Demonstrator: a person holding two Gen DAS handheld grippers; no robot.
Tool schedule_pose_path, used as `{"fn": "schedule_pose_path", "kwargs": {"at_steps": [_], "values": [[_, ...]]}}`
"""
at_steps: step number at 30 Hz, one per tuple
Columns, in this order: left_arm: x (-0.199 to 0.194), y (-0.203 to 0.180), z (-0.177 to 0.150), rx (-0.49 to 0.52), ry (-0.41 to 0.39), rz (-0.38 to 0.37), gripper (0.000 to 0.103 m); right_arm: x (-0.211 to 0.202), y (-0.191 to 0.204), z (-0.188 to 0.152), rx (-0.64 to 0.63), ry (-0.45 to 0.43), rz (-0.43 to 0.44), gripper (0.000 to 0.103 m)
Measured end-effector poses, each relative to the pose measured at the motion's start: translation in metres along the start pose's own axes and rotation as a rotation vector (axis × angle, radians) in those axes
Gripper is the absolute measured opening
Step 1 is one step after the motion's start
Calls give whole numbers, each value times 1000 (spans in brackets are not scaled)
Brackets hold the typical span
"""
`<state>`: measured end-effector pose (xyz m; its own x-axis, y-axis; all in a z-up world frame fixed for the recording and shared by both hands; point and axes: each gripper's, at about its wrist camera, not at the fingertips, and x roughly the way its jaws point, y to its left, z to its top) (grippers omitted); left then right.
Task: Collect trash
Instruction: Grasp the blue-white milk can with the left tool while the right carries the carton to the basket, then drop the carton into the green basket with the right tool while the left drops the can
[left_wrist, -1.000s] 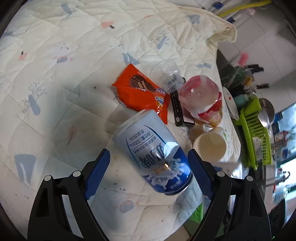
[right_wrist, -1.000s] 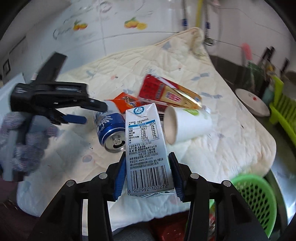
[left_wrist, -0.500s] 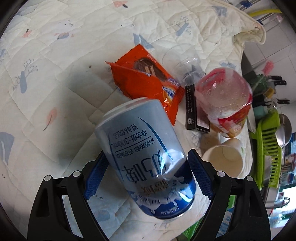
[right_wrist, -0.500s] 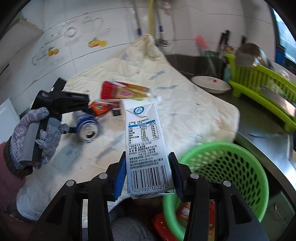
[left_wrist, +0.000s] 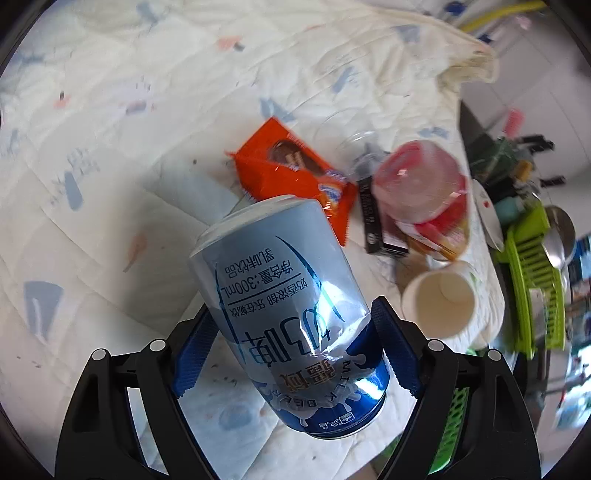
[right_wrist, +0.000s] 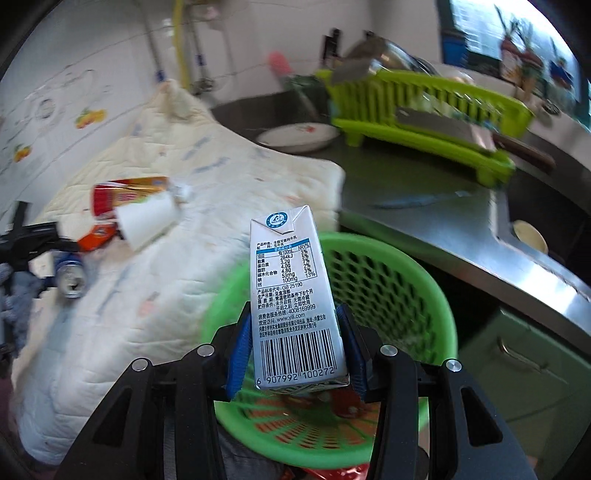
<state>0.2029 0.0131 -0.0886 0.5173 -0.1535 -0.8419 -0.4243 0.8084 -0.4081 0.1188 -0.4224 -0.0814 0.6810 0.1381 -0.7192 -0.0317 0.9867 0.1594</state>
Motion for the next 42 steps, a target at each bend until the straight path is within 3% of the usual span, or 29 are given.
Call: {"fn": "schedule_pose_path", "kwargs": {"at_steps": [7,18,28,42], "values": [[-24,-21,-19,112,3,-88,81,39,-17,-18,96,103,1,43],[-34,-96,-51,345,45,-217,81,98,-7,-39,112,238,20,45],[-18,-169,-99,555,125,-305,81,64,-10,-38,112,161,28,57],[37,-250,-166,753,232,-299,81,-31,-30,-51,74,-10,-105,69]]}}
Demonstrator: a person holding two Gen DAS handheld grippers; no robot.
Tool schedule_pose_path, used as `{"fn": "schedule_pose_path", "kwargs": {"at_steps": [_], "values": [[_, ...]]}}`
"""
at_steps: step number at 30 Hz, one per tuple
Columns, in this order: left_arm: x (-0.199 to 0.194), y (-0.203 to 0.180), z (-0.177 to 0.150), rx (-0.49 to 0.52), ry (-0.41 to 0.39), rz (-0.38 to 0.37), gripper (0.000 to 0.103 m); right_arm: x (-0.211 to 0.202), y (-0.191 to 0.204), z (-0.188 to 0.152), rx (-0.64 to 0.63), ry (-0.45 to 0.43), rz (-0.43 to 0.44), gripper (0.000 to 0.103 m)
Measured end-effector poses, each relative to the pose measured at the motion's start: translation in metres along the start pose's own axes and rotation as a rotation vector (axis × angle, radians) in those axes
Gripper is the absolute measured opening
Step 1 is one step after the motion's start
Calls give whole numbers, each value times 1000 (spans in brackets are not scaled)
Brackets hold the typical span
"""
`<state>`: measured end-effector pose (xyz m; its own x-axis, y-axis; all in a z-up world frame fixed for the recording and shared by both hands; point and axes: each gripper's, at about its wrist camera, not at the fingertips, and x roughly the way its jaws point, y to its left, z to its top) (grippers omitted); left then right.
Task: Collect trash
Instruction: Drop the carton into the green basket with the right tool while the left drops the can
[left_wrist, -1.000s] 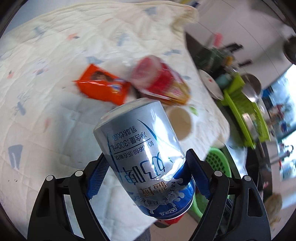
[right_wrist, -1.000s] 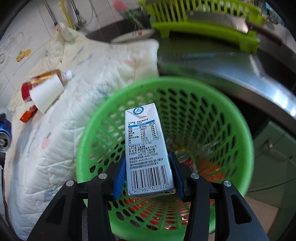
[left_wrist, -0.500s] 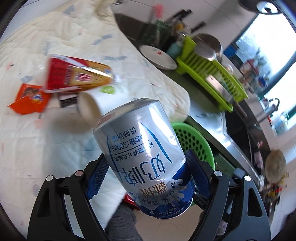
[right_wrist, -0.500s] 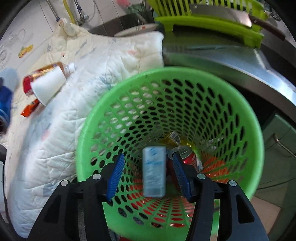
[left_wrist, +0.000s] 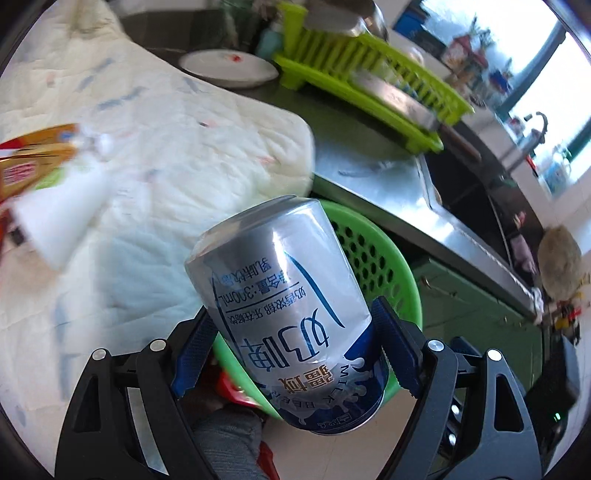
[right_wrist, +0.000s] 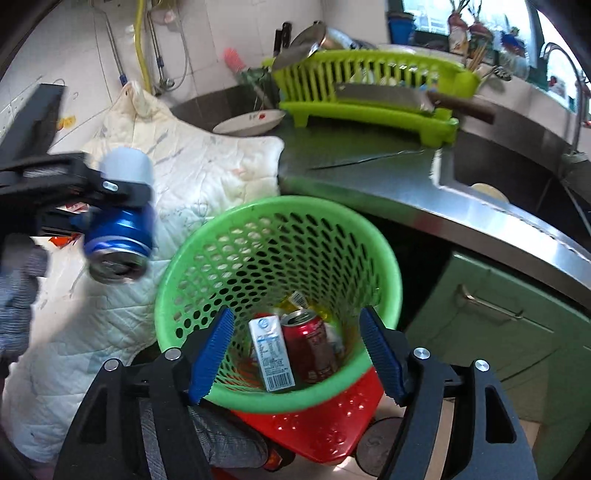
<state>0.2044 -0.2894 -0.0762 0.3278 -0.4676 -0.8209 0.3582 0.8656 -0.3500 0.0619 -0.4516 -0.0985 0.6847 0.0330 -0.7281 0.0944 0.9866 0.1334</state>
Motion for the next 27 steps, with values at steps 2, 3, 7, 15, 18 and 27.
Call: {"fn": "schedule_pose_path", "kwargs": {"at_steps": [2,3,7,15,18,27], "values": [[16,-8,1,6,23,-6,81,-8,-4,-4,1,-24,-22,70],[23,-13,0,9,34,-12,81,-11,-7,-6,5,-28,-25,70],[57,-26,1,11,94,-50,81,-19,-21,-14,26,-34,-41,70],[109,-36,-7,-6,187,-47,81,-28,-41,-28,78,-37,-55,71],[121,-36,-11,6,210,-11,82,-27,-44,-32,97,-36,-49,71],[119,-34,-16,34,209,27,86,-28,-43,-34,102,-43,-33,70]]}}
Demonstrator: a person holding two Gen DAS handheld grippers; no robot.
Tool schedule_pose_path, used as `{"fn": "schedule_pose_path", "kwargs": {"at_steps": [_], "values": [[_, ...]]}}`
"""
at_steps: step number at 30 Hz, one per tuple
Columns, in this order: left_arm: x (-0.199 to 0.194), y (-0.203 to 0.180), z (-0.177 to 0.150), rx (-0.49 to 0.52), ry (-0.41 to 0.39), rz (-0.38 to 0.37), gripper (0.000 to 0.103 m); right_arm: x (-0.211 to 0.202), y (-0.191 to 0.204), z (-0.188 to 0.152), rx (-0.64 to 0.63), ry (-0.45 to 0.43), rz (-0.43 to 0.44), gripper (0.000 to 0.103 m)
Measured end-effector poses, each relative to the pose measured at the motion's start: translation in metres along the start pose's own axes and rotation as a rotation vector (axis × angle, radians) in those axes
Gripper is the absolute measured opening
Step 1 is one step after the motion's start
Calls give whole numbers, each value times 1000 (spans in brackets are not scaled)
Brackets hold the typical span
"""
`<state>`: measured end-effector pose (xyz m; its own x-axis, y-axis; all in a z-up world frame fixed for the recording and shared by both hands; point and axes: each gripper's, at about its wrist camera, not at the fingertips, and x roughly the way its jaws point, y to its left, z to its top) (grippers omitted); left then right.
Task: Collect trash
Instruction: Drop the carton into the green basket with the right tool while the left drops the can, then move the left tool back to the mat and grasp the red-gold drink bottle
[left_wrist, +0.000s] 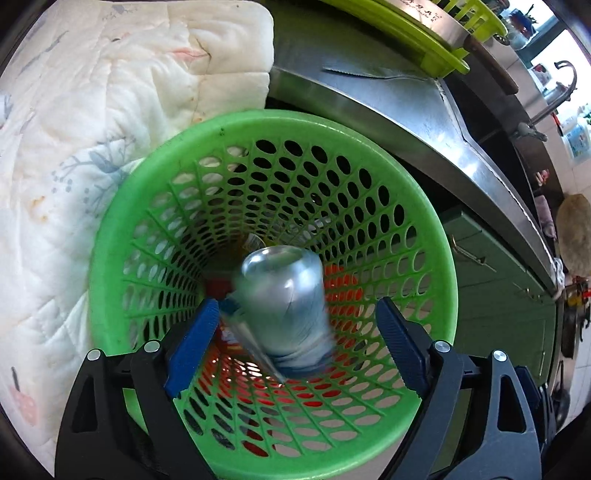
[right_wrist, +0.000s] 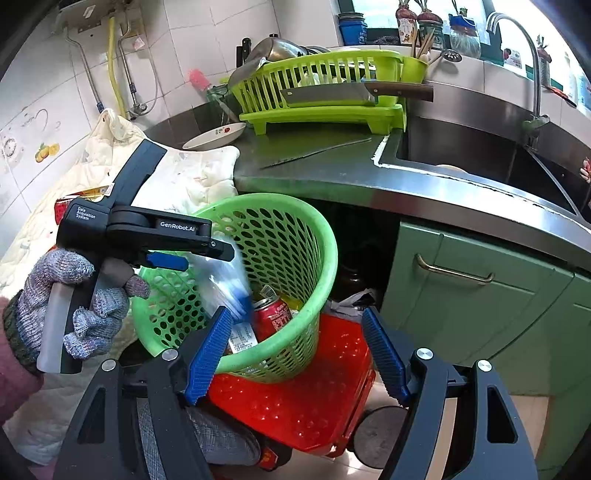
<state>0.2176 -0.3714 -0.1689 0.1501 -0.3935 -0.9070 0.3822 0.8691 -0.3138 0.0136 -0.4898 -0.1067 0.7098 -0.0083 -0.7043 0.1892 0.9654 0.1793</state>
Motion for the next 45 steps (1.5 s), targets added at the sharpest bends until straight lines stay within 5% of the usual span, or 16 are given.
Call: {"fn": "schedule_pose_path", "kwargs": {"at_steps": [16,35,45], "values": [[-108,37,-38,48,-177,32,86,-21,38,6,-47,-36,33,71],[-230,174,-86,-94,-377,160,86,-3,143,39,-175,-14,177,71],[-268,237,-67,-107,-467,211,86,15,197,51,-246,0,234,71]]}}
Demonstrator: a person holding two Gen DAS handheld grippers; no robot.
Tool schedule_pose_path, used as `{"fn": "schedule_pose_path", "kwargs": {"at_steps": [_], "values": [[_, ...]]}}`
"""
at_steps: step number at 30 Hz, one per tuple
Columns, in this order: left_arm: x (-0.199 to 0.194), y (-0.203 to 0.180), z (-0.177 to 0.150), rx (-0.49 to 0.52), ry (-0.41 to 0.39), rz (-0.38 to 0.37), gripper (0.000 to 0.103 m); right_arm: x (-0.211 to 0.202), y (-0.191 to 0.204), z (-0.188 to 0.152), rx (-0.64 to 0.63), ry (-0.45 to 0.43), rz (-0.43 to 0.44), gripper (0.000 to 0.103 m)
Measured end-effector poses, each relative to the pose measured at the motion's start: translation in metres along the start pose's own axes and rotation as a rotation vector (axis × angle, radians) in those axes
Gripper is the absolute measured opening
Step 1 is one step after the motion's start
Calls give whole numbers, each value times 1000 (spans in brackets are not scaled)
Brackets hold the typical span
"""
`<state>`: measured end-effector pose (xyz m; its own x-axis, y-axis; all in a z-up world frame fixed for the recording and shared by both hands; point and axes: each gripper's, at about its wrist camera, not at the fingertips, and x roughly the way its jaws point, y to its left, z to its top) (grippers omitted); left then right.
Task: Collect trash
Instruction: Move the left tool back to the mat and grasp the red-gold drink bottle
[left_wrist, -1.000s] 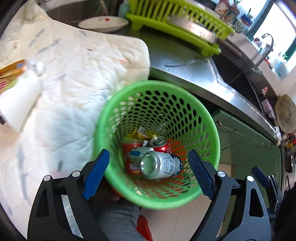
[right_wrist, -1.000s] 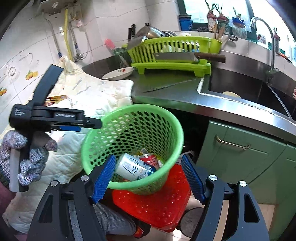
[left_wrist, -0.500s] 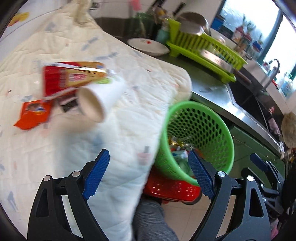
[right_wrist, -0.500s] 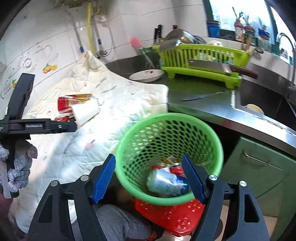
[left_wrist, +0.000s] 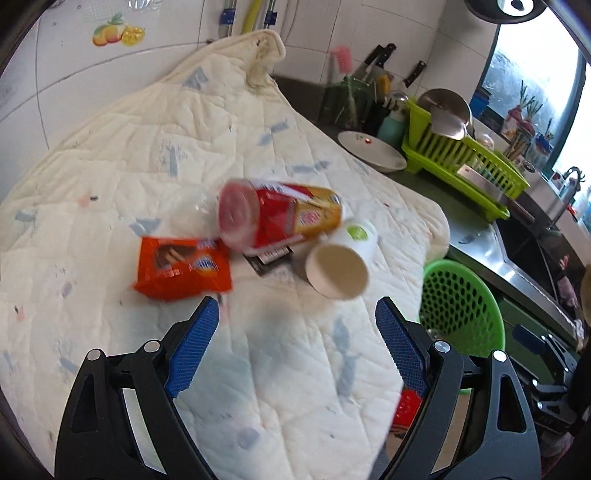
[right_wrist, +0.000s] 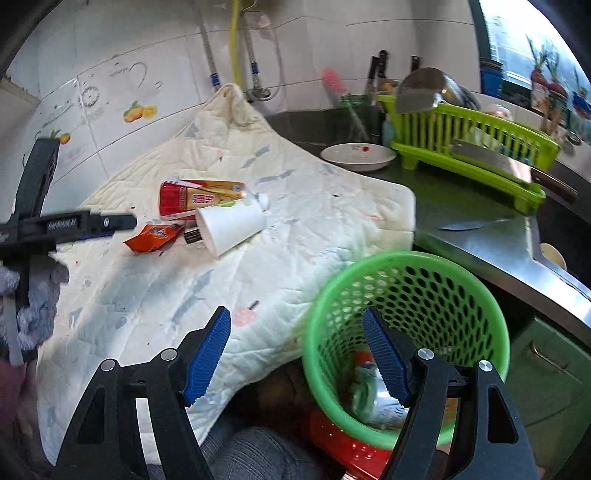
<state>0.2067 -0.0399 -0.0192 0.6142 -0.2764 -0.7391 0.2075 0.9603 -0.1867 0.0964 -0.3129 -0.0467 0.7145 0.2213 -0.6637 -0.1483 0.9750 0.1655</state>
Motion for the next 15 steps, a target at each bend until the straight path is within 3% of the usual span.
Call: {"fn": "schedule_pose_path", "kwargs": {"at_steps": [6,11,15], "values": [[13,3,43,125,-7,9,86,15,12,11,-19,19,23,71],[40,-12,77,272,44,19,86,28,16,18,-34,39,30,71],[60,-15,96,327,92,-14,86,38,17,23,-37,56,33,71]]}}
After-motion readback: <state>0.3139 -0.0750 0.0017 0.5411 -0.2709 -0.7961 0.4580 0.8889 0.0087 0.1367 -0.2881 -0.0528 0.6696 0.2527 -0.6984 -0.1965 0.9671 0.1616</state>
